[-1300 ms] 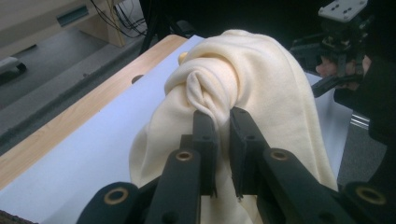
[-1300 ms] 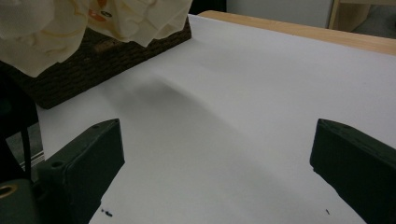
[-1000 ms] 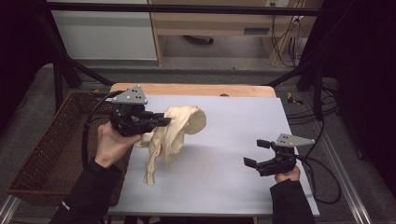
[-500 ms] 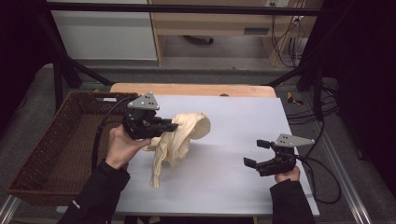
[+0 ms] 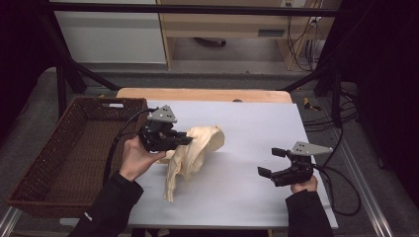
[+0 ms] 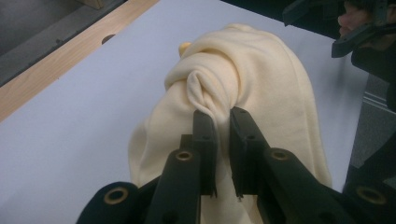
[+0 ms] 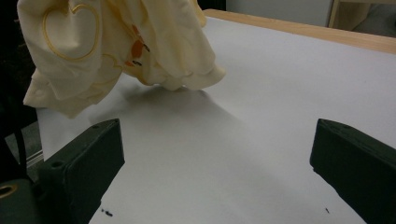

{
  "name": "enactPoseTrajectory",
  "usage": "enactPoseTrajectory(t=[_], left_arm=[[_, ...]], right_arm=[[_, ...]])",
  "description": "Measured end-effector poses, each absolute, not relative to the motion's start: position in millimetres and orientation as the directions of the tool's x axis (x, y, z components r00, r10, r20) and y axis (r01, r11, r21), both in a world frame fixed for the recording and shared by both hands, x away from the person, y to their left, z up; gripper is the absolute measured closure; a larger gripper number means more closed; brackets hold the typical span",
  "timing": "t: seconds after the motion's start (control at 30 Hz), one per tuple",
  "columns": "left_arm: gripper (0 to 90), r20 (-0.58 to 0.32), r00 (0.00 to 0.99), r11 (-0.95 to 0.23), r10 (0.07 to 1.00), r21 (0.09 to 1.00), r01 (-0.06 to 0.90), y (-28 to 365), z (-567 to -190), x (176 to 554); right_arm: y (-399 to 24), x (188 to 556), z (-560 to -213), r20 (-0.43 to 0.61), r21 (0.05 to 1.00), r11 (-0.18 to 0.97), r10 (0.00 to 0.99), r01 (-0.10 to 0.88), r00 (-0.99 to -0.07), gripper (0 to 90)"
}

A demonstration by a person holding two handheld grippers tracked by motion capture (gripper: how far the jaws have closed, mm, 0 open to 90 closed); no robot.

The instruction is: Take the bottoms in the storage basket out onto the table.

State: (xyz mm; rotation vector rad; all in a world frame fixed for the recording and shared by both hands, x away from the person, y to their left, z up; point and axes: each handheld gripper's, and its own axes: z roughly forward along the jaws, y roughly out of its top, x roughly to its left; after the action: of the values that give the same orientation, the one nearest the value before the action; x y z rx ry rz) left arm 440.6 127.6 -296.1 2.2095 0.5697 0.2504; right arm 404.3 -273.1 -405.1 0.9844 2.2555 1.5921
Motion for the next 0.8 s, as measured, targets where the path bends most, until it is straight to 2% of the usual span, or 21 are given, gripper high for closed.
enactPoseTrajectory(t=[0.8], left_arm=[[81.3,-0.048,0.895,-0.609,0.443,0.717,0.339,104,-335,441]], right_arm=[[-273,404,-405,0.2,0.896,0.196,0.624,0.398,-0.756,3.5]])
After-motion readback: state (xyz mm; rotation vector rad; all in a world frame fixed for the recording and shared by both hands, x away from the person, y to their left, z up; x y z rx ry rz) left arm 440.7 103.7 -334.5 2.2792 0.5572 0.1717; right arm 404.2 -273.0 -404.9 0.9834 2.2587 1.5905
